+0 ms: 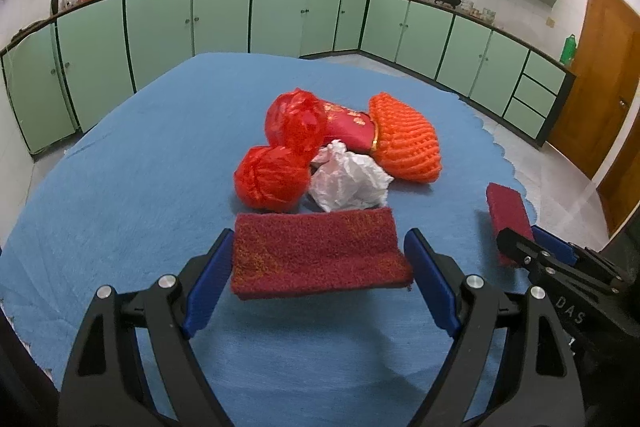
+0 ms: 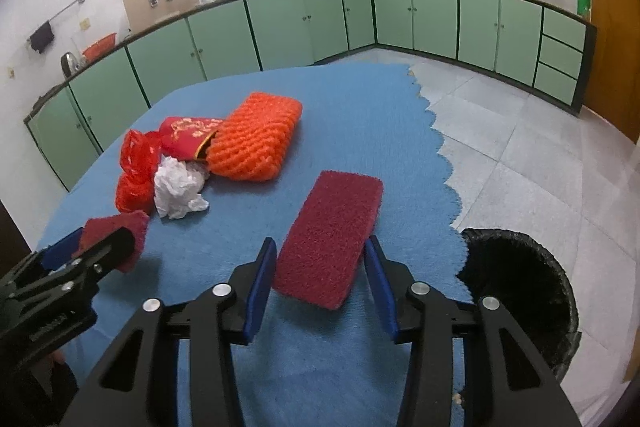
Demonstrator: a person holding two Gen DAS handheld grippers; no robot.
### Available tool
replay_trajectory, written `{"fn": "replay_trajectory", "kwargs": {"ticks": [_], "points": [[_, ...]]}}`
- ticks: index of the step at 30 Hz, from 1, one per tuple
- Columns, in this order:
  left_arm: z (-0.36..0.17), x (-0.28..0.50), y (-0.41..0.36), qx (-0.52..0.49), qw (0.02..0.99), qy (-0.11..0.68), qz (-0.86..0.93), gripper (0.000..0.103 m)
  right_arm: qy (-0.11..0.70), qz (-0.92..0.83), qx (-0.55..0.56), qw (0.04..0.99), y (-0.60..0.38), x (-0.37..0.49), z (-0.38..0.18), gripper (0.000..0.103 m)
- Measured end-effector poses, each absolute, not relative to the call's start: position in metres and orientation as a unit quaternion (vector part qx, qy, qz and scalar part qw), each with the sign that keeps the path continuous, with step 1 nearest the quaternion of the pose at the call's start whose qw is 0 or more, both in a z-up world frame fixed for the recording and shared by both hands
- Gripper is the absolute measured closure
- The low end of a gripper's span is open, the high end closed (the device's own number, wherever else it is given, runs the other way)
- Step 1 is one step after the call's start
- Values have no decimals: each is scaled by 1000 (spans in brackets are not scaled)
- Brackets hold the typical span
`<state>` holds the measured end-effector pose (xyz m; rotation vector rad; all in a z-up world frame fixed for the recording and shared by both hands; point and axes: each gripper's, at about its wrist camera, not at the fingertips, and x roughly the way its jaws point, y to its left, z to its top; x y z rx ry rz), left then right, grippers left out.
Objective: Collect trash
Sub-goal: 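Carry both red scrub pads over the trash bin with both grippers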
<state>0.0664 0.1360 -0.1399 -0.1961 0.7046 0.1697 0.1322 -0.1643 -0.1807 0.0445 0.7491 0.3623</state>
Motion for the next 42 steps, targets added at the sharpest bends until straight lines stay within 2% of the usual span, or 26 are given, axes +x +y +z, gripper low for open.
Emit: {"fn": "replay_trajectory", "kwargs": {"ticks": [27,42], "points": [[-93,82,35,-63,946,317,-13,21,280,148,46,947,-266,100,-106,58],[-82,89,-46,-37,948,305,-87,21,264,92,63,958,-337,84,-97,58]]}}
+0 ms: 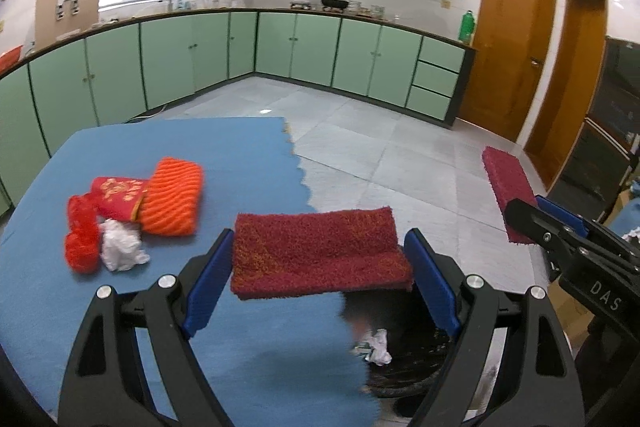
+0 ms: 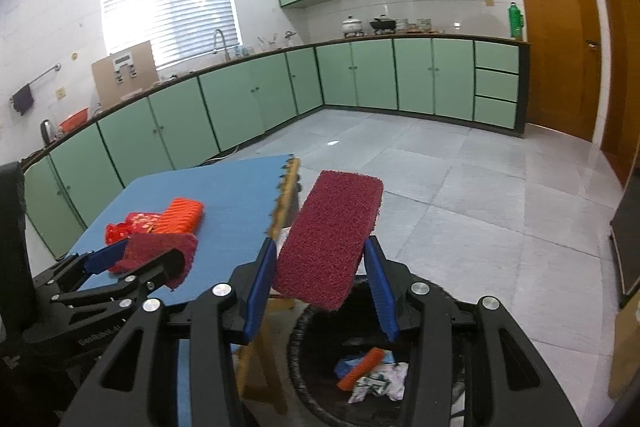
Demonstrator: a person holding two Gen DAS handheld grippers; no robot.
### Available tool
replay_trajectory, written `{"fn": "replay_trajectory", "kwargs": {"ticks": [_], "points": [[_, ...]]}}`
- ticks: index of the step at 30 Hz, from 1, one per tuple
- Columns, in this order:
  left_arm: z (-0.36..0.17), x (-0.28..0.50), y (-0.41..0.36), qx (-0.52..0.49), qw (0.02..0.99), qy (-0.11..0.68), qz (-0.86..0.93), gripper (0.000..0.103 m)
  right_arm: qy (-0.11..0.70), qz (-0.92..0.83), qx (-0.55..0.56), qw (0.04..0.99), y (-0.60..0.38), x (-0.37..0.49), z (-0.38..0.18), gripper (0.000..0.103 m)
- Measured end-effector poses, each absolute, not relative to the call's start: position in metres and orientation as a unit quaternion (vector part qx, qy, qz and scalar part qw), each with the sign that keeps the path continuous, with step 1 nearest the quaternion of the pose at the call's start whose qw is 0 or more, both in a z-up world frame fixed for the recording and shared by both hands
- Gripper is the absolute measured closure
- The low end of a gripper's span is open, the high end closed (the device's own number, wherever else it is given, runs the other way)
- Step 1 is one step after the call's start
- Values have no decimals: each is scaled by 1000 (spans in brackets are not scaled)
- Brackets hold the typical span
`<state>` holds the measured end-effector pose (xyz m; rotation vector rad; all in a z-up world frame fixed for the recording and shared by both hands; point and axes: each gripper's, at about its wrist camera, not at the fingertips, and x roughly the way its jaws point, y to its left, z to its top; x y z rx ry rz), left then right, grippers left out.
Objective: Collect trash
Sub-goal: 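Carry both red scrub pads over the trash bin with both grippers, then open both grippers to drop the red pads into the bin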
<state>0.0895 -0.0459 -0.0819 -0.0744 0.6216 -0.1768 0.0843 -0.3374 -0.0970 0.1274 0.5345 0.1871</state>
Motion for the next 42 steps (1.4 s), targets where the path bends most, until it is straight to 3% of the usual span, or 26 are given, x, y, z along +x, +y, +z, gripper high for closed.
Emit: {"fn": "replay_trajectory", "kwargs": {"ticks": [37,40,42], "points": [[-161,176,-154,4,920,358,-157,21,339,41,84,936,-438,144,-178,58],[-163,182,-155,1,919,361,-162,20,340,42,80,936,-438,151,-183,56],[-164,186,-156,1,918,361,-164,19,342,41,79,936,-439,155,-187,46]]}}
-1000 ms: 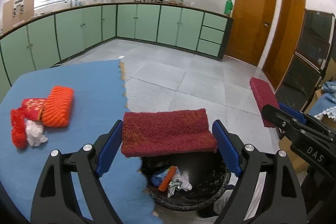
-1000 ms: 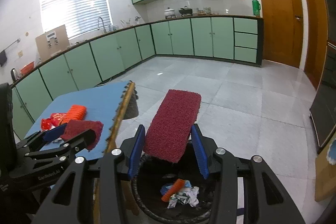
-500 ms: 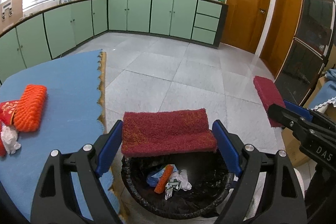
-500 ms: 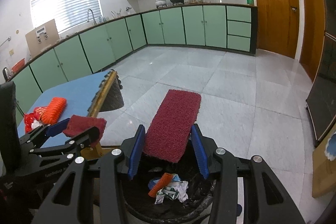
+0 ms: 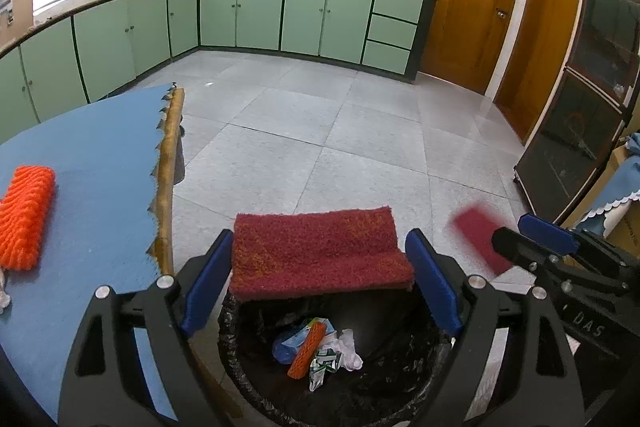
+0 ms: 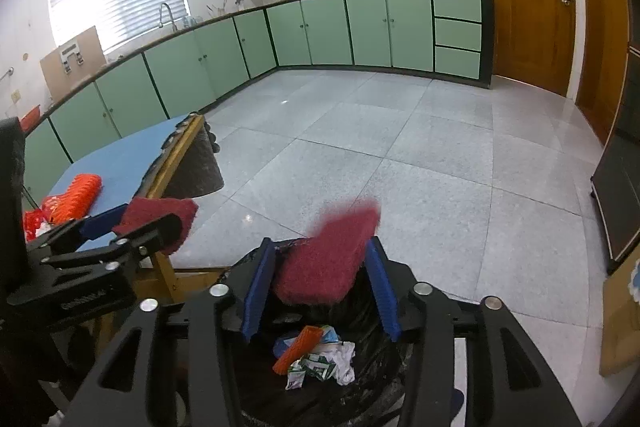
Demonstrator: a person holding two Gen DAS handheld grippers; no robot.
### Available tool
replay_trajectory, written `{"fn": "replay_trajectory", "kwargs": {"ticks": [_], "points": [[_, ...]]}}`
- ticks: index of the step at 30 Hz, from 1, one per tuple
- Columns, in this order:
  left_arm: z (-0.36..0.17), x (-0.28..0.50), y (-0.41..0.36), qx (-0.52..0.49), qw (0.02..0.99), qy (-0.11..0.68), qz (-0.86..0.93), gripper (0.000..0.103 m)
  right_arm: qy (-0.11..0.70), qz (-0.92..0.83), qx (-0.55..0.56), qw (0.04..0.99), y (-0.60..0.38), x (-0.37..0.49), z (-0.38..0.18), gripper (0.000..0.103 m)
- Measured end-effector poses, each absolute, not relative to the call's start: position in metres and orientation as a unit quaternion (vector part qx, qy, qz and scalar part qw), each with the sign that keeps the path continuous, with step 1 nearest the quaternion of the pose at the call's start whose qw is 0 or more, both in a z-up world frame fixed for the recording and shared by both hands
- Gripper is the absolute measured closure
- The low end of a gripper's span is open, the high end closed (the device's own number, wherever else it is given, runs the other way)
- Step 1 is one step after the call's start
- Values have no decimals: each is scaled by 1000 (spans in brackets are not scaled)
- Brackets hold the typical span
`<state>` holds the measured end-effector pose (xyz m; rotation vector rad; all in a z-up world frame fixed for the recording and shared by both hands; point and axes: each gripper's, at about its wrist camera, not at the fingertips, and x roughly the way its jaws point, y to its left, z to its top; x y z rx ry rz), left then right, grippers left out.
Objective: Collect trash
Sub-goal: 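Open both grippers to drop the red pads into the bin, then move the left gripper to the red plastic bag and grasp it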
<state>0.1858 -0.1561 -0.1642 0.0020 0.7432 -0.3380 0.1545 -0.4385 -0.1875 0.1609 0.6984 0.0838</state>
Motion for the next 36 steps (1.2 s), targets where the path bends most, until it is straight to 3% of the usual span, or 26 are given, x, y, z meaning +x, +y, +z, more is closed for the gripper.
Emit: {"fn": "replay_trajectory", "kwargs": {"ticks": [17,36], "points": [[-133,182,-130,-34,929,332,-161,14,331,-1,95,939,-454,142,-175,7],[-89,131,-3,-60,952,297,-45,10,288,66,89,951,-365,133,-129,6]]}}
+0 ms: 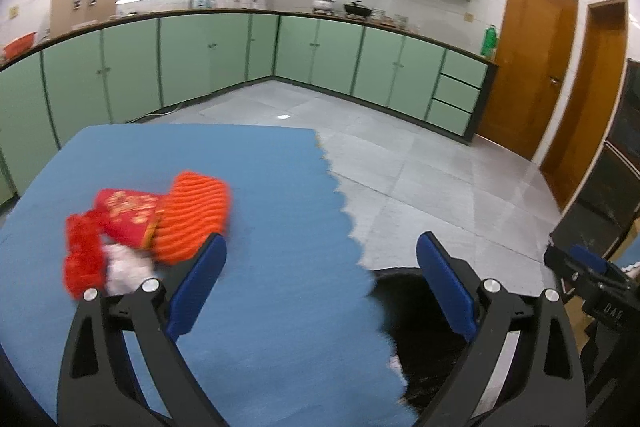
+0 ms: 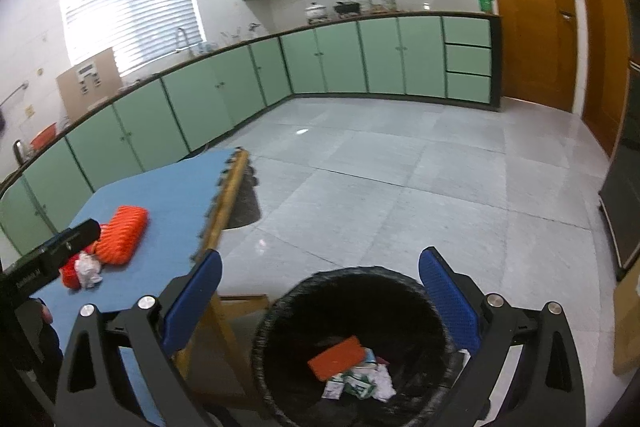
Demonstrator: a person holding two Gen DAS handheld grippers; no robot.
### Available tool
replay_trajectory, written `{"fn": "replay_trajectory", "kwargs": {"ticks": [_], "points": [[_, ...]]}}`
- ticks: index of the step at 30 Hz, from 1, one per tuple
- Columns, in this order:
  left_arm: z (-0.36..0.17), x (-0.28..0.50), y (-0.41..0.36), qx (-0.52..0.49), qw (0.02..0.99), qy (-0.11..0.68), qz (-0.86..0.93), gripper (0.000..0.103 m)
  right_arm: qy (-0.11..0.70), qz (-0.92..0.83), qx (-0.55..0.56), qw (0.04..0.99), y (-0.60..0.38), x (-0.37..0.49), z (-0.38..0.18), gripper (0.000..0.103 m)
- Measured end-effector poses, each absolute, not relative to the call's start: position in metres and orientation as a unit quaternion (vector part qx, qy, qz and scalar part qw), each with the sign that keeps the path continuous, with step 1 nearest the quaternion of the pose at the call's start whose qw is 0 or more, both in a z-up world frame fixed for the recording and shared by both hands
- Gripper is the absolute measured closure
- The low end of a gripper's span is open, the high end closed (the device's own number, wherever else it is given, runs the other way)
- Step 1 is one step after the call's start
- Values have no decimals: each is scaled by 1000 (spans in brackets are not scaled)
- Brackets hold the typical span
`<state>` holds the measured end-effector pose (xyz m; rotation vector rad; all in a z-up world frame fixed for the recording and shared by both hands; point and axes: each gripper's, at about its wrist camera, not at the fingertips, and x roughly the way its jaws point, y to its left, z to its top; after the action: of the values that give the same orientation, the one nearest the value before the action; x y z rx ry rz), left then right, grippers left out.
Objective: Collect trash
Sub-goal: 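Move the left gripper to the red plastic bag and grasp it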
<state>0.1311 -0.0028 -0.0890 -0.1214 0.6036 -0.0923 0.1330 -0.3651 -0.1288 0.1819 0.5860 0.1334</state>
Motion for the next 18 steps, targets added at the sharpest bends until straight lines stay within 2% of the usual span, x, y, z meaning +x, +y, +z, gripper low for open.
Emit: {"fn": "replay_trajectory", "kwargs": {"ticks": [18], "points": [[-93,106,132,-71,951,292,79,10,279,149,53,947,-242,148,-126,6]]}}
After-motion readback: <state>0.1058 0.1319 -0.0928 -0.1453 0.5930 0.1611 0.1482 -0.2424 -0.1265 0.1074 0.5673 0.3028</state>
